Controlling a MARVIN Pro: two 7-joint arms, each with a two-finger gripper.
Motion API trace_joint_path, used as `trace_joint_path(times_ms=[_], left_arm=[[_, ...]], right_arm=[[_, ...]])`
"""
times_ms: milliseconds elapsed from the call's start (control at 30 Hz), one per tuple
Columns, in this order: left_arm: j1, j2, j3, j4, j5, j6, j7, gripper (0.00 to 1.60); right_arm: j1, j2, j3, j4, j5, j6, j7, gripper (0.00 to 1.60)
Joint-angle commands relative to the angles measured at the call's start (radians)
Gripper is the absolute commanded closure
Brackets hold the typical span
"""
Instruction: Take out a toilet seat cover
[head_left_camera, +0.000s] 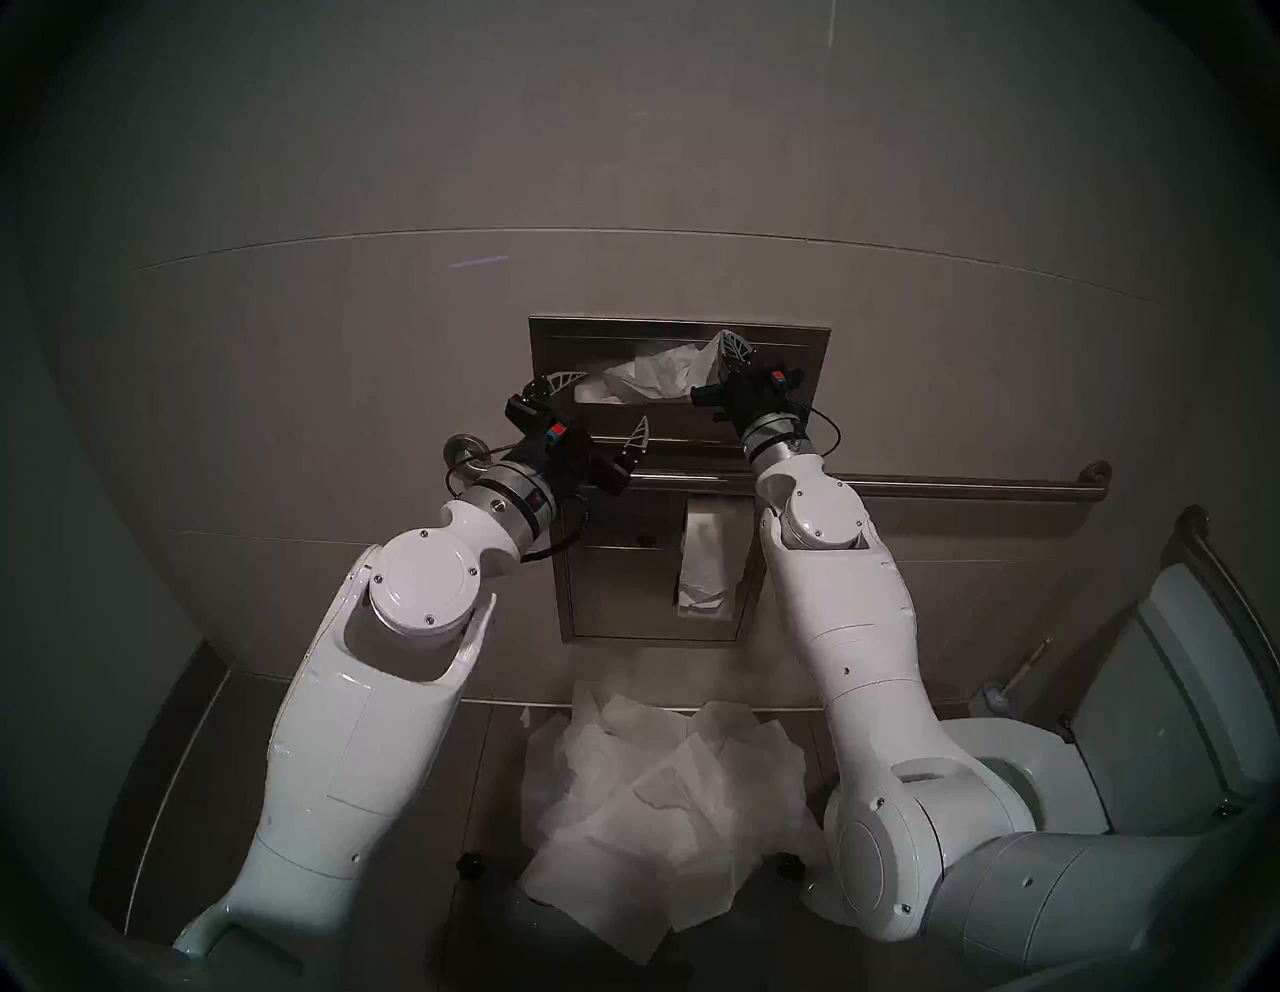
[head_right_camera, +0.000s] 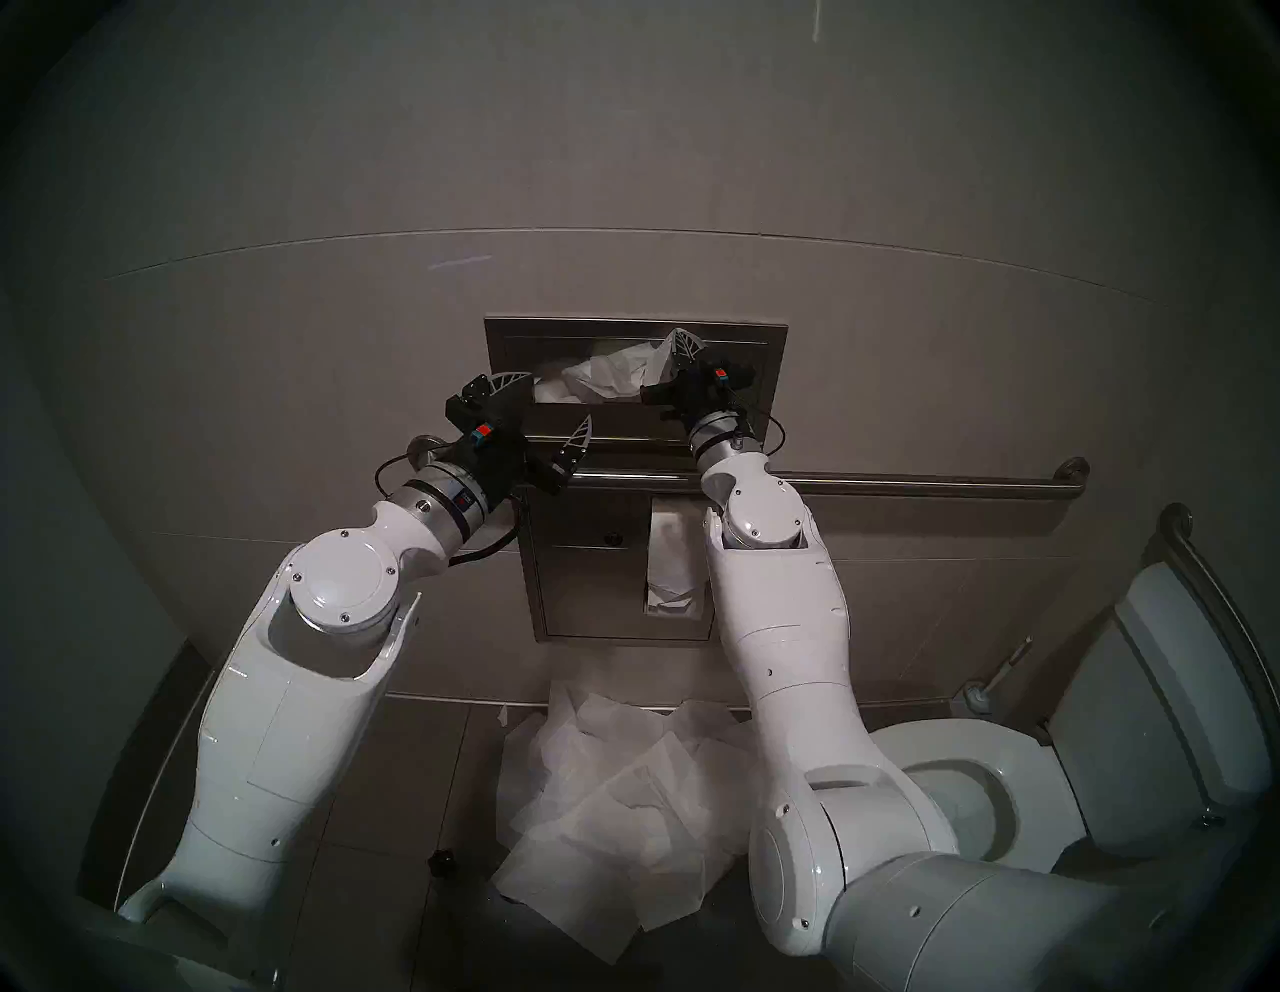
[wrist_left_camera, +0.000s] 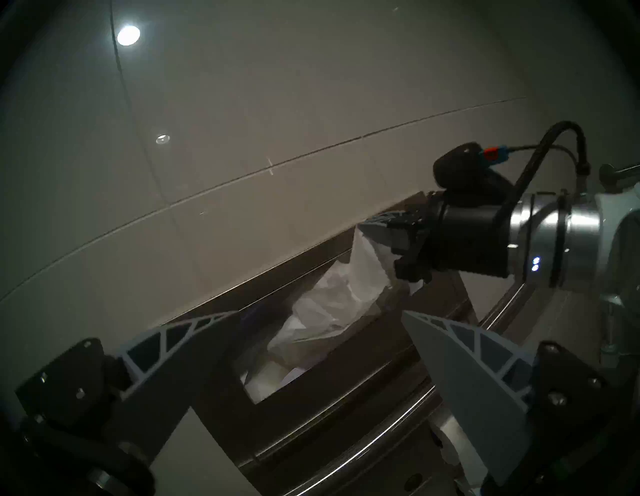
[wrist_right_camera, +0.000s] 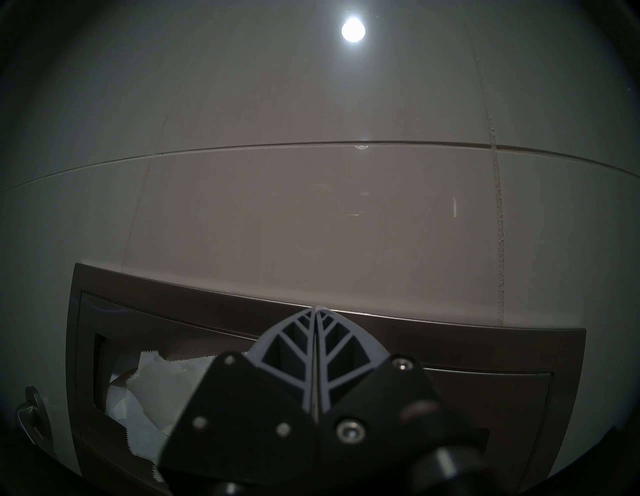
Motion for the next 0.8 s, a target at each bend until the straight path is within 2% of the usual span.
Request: trace_joint_path(times_ms=[0, 33, 167, 433, 567, 633, 667, 700, 767], left_arm=[[-0.097, -0.014, 0.0, 0.018, 0.046, -0.077, -0.018, 0.0], [-0.124, -0.007, 0.012, 0.045, 0.059, -0.091, -0.029, 0.0], [-0.149, 0.011, 0.033, 0.084, 0.12, -0.144, -0.048, 0.0], [-0.203, -0.009, 0.042, 0.176, 0.199, -0.224, -0.069, 0.0], [-0.24, -0.046, 0.026, 0.234, 0.196, -0.232, -0.063, 0.0], [-0.264, -0.039, 0.029, 0.258, 0.197, -0.247, -0.064, 0.0], [-0.247, -0.046, 0.018, 0.248, 0.207, -0.254, -0.059, 0.0], [-0.27, -0.039, 0.027, 0.269, 0.203, -0.259, -0.058, 0.0], [-0.269, -0.05, 0.014, 0.269, 0.192, -0.249, -0.048, 0.0]], right_arm=[[0.036, 0.002, 0.002, -0.034, 0.0, -0.007, -0.002, 1.6], [0.036, 0.002, 0.002, -0.034, 0.0, -0.007, -0.002, 1.6], [0.036, 0.002, 0.001, -0.033, 0.001, -0.008, -0.002, 1.6], [0.036, 0.003, 0.0, -0.034, 0.001, -0.008, -0.003, 1.6], [0.036, 0.004, 0.0, -0.035, 0.001, -0.007, -0.004, 1.6], [0.036, 0.004, 0.0, -0.035, 0.001, -0.007, -0.004, 1.6], [0.036, 0.004, 0.0, -0.035, 0.001, -0.007, -0.004, 1.6], [0.036, 0.004, -0.001, -0.035, 0.001, -0.007, -0.004, 1.6], [0.036, 0.004, -0.001, -0.036, 0.001, -0.007, -0.004, 1.6]])
